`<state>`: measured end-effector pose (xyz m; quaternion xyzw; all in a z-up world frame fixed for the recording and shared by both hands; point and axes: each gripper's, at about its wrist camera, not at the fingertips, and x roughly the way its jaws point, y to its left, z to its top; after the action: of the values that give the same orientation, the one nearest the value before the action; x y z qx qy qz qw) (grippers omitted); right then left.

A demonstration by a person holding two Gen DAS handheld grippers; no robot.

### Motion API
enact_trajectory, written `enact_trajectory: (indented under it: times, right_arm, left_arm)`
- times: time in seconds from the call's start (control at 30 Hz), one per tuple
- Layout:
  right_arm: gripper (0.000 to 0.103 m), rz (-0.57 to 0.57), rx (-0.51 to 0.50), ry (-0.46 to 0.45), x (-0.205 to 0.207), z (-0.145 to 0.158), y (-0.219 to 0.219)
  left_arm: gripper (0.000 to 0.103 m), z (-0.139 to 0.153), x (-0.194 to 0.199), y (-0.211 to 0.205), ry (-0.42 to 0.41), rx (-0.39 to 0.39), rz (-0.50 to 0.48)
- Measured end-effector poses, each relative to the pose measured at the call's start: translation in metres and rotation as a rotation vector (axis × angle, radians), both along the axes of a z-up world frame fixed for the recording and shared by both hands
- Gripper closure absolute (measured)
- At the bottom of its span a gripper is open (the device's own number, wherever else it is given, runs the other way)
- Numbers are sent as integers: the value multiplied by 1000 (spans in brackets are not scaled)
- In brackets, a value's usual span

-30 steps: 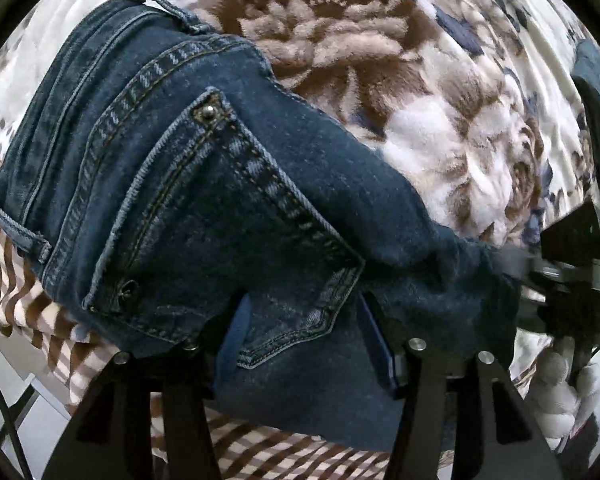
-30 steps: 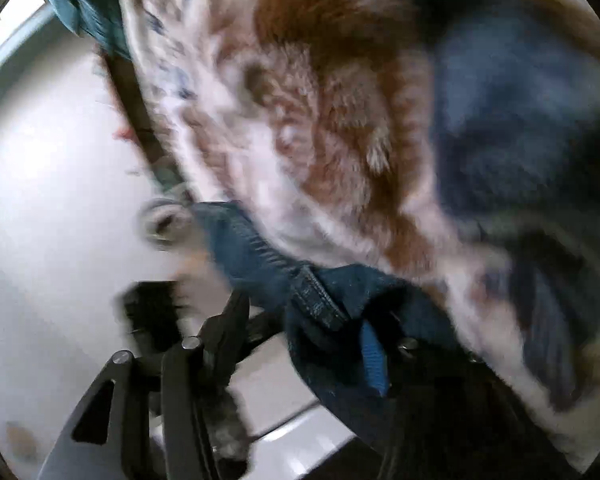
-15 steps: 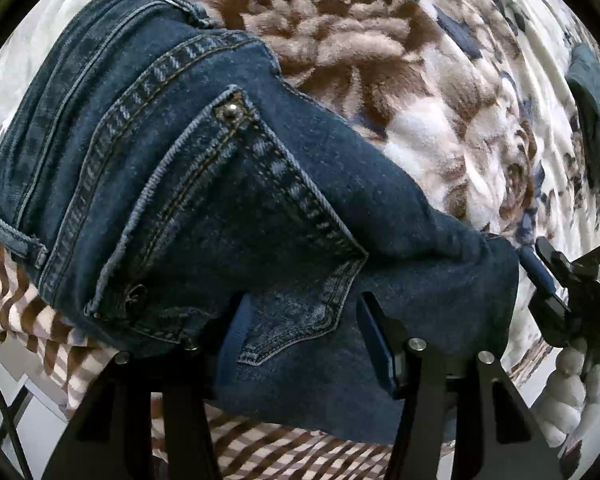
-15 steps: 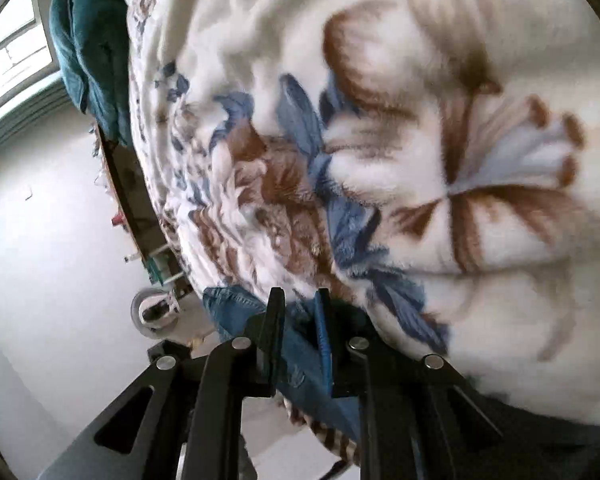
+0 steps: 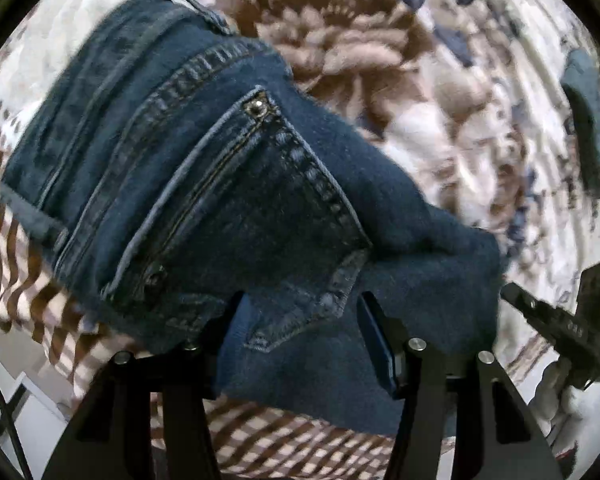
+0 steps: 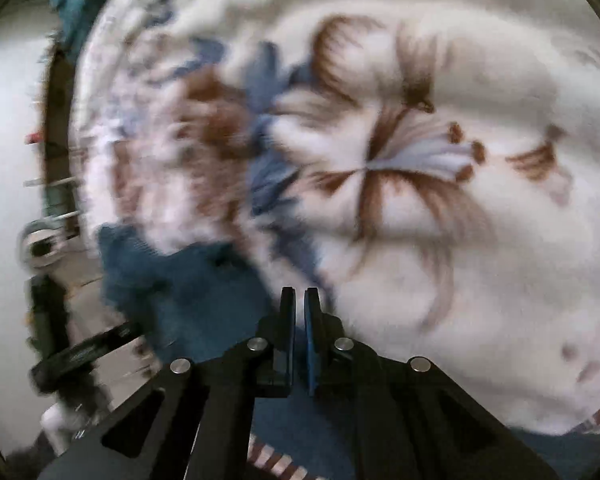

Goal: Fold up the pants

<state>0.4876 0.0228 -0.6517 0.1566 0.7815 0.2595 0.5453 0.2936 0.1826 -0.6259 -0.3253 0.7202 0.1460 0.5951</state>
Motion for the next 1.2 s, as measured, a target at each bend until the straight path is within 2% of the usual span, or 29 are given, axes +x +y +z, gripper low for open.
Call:
enact_trajectory:
  times: [0.03, 0.07, 0.1, 0.13, 0.23, 0.33, 0.47, 0.67, 0.77, 0.83, 0.93, 1.0, 1.1, 1.2]
  right_arm:
    - [83, 12, -2, -28, -1, 10, -7]
    - [58, 43, -18, -69, -5, 22, -10]
    - [39, 67, -18, -99, -10, 32, -13]
    - [37, 77, -17, -110, -16, 38, -9]
    - [37, 139, -3, -107, -45, 39, -7]
    - [40, 213, -34, -155, -65, 25, 17]
    - [89, 273, -25, -188, -83, 12, 38]
    - [89, 276, 53, -223, -105, 30, 24]
    - [89, 275, 92, -208, -110, 30, 23]
    - [89, 285, 117, -165, -109, 25, 22]
    - [86, 193, 102, -129, -90, 18, 4]
    - [86, 149, 63, -174, -74, 18, -11]
    - [85, 246, -39, -255, -67, 16, -10]
    - [85, 389, -30, -234, -71, 2, 7]
  left_arm:
    - [50, 8, 0, -1, -15, -5, -6]
    - [48, 17, 2, -4, -36, -12, -11]
    - [46, 23, 5, -7, -51, -18, -12]
    - [45, 28, 8, -10, -68, -30, -11]
    - [41, 32, 27, -29, -100, -116, -5]
    - [40, 18, 49, -53, -77, -206, -13]
    - [40, -5, 73, -79, -16, -276, -15]
    - [40, -34, 86, -106, 60, -321, 10]
    - [41, -45, 91, -117, 110, -247, -26]
    - [41, -49, 92, -121, 122, -212, -42]
    - [55, -45, 91, -122, 106, -171, -77]
    - [59, -42, 89, -122, 103, -164, -81]
    - [59, -40, 84, -116, 104, -151, -84]
    - [59, -42, 74, -111, 110, -136, -100]
